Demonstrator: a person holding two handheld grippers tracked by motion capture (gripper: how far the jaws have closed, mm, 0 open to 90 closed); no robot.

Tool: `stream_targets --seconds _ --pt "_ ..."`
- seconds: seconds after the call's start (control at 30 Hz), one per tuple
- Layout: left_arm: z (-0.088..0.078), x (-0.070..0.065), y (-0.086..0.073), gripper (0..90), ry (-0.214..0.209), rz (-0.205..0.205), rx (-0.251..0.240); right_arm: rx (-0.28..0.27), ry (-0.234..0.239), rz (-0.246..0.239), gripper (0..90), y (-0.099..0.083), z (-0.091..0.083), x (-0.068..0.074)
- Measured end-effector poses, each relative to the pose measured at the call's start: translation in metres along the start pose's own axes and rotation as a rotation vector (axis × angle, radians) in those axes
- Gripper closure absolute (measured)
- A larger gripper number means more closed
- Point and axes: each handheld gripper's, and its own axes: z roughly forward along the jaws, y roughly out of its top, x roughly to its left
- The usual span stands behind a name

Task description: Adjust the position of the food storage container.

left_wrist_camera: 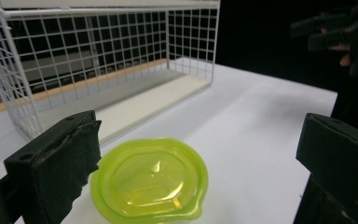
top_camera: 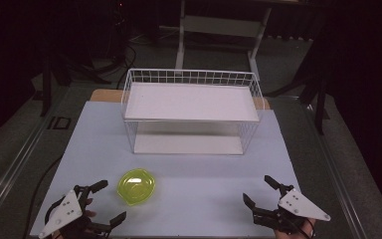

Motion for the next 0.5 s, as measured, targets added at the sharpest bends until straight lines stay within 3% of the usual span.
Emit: stream_targets --seconds 0.07,0.13,0.2,0.27,0.4,0.5 --pt "-0.001 -0.003 0.003 0.2 -0.029 -0.028 -0.020 -0.004 -0.003 -0.007 14.7 0.001 -0.001 0.002" --pt "-0.003 -0.007 0.007 0.2 -0.022 -0.041 -0.021 -0.022 -0.004 -0.014 14.7 0.004 -0.004 0.004" --pt "-0.006 -0.012 0.013 0.2 0.028 -0.019 -0.020 -0.029 -0.007 -0.018 14.7 0.005 -0.005 0.004" --pt "-0.009 -0.014 0.019 0.2 0.049 -0.011 -0.040 -0.040 0.001 -0.013 14.7 0.006 -0.006 0.005" --pt "-0.011 -0.009 0.028 0.2 0.049 -0.024 -0.028 -0.041 0.002 -0.010 14.7 0.007 -0.007 0.005" --pt "-0.013 0.004 0.033 0.2 0.024 -0.069 -0.032 -0.044 0.009 0.000 14.7 0.007 -0.007 0.005"
